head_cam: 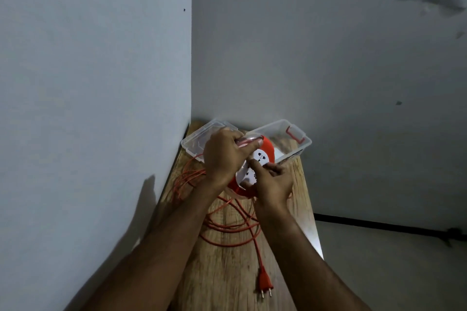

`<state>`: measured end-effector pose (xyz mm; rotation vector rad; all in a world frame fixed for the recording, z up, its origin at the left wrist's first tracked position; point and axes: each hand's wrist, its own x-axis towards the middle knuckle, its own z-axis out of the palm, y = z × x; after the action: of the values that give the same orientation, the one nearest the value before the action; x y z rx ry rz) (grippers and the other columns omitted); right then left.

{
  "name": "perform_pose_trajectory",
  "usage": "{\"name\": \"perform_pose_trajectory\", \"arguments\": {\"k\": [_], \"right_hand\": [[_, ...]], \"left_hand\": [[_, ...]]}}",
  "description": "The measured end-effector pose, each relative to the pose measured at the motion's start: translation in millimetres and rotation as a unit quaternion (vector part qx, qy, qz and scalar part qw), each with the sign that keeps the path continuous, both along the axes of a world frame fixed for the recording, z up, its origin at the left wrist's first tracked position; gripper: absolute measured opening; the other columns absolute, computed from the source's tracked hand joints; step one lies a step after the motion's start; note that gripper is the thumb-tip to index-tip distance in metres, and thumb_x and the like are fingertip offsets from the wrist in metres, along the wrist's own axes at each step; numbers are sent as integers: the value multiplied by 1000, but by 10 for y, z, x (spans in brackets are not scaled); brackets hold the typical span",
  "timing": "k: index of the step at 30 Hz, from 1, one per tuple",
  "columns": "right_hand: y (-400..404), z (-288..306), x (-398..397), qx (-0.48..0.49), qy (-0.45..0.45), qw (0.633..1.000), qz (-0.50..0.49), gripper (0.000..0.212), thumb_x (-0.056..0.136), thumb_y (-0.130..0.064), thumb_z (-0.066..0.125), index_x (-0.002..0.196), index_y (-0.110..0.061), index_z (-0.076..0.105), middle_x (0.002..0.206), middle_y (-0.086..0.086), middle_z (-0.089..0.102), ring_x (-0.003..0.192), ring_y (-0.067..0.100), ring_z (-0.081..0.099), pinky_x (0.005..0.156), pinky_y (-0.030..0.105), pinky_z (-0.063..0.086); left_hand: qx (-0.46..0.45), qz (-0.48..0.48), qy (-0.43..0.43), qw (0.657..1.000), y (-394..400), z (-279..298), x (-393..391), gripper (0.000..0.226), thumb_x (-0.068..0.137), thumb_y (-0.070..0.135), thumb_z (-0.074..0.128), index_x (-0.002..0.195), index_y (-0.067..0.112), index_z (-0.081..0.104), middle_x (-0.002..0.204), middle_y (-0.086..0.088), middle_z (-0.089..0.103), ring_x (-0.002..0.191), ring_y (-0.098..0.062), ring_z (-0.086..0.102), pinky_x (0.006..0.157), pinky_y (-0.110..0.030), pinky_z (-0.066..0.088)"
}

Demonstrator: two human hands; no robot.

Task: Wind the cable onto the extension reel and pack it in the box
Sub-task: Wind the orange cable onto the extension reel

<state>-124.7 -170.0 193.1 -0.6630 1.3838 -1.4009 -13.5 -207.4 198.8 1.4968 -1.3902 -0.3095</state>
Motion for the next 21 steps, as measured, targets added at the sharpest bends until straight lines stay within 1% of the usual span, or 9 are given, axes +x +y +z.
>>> {"name": "perform_pose_trajectory", "arguments": {"k": [2,3,5,7,9,12,16,18,21], "right_hand": [[99,42,-114,-105,220,970,17,34,79,-17,86,105,-18,65,100,-1,73,89,15,73,67,22,60],[156,41,-188,-184,358,915,14,30,82,-20,83,107,-19,67,99,-3,74,83,10,72,65,14,54],[203,-8,-301,-299,551,779,28,30,87,-25,78,115,-19,68,104,-1,75,81,12,70,67,18,52],[202,-96,-340,-301,655,688,88,43,91,-32,71,132,-21,60,113,5,71,89,20,68,64,25,51],[183,-124,-331,-274,702,642,143,58,98,-38,61,151,-28,42,118,8,67,82,20,66,55,24,48],[168,-108,-344,-257,708,626,200,70,102,-43,52,162,-33,17,109,11,68,72,18,65,56,27,48],[42,-77,-398,-278,709,619,190,69,91,-43,66,154,-37,39,89,2,76,72,18,70,63,28,56],[11,-103,-376,-294,685,652,137,65,80,-38,76,142,-36,56,85,2,78,73,20,73,67,32,59],[29,-181,-305,-270,626,723,115,63,76,-41,78,137,-36,62,85,-1,78,75,15,73,77,34,61]], "left_hand": [[12,-19,57,998,-48,-32,110,48,80,64,70,71,17,77,65,7,73,58,-7,66,56,-31,53],[19,-25,73,997,-75,-38,154,49,79,64,71,67,18,76,63,6,72,57,-9,67,57,-35,54],[32,-23,64,997,-108,-18,189,49,78,61,75,55,19,67,55,5,67,51,-11,62,54,-36,52],[59,-25,53,997,-137,5,150,49,78,58,80,53,19,64,54,3,66,50,-13,62,54,-38,53],[80,-35,64,994,-171,0,138,50,75,63,79,62,15,71,62,1,71,58,-16,69,61,-43,60],[87,-75,58,992,-189,-28,142,57,71,75,72,76,19,80,74,5,77,71,-9,73,70,-44,62],[112,-72,51,990,-150,-53,110,56,71,73,73,77,17,79,75,2,77,68,-12,73,69,-45,63],[107,-67,52,991,-143,-61,104,54,71,72,74,70,18,77,70,2,76,64,-13,72,66,-45,62],[78,-57,36,995,-126,-52,74,49,74,66,76,59,20,70,61,1,70,57,-13,66,57,-39,58]]}}
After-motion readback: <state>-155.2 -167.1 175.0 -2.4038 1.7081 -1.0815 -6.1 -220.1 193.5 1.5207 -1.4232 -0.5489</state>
